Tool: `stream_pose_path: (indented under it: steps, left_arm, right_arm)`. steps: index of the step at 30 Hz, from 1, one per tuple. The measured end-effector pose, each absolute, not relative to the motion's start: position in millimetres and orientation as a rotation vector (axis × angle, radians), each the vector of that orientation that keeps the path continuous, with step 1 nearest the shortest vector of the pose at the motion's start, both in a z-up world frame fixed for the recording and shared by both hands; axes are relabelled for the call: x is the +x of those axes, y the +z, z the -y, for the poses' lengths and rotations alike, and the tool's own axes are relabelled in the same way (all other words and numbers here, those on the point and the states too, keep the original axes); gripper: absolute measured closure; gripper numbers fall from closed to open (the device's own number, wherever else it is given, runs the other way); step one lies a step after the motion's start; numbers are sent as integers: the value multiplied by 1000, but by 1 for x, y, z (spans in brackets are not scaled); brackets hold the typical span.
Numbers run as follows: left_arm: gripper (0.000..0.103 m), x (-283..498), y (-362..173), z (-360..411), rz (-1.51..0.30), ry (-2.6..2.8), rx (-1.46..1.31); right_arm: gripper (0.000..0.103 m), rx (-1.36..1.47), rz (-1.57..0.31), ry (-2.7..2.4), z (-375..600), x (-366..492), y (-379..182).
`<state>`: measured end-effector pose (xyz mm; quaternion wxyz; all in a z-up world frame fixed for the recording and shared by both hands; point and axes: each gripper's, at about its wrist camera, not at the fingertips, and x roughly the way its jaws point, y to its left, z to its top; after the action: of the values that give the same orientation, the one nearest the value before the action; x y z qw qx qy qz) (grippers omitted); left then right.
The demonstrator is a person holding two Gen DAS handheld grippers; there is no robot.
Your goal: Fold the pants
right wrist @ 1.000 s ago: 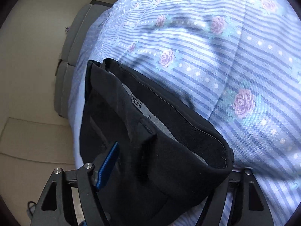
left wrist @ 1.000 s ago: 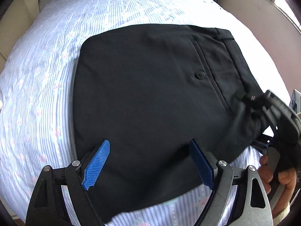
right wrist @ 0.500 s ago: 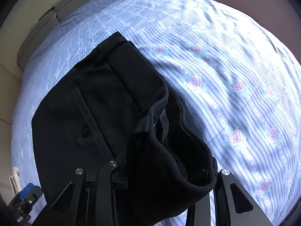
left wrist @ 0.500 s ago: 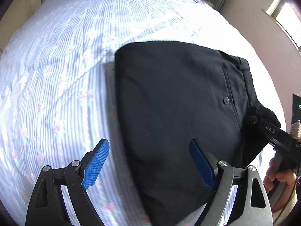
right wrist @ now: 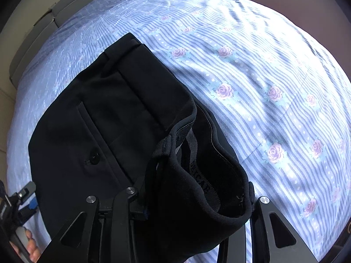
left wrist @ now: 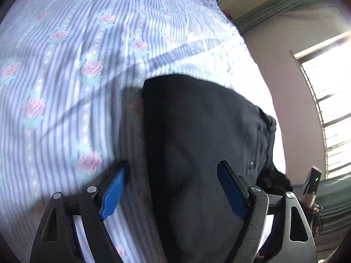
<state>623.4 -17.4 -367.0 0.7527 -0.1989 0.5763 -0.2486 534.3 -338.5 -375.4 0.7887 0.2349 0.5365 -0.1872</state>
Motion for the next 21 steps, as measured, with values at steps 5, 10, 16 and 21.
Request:
stream_pose_path:
  steps: [5,10,16,21]
  left_arm:
    - [43,651,-381,34,-1285,-652,-528]
    - [45,669,-387,48,-1302,-705,-637]
    - [73,665,-367,67,-1332,-616,-508]
    - [84,650,-321,86,-1298,-614,-377]
  right_arm:
    - [65,486,-1156,-407,334,542,-380]
    - [64,509,-1151,-375,340,540,-382]
    - [62,634,-1143,-315,356,539,-387]
    - [73,643,-1138,-227,358,532,-364]
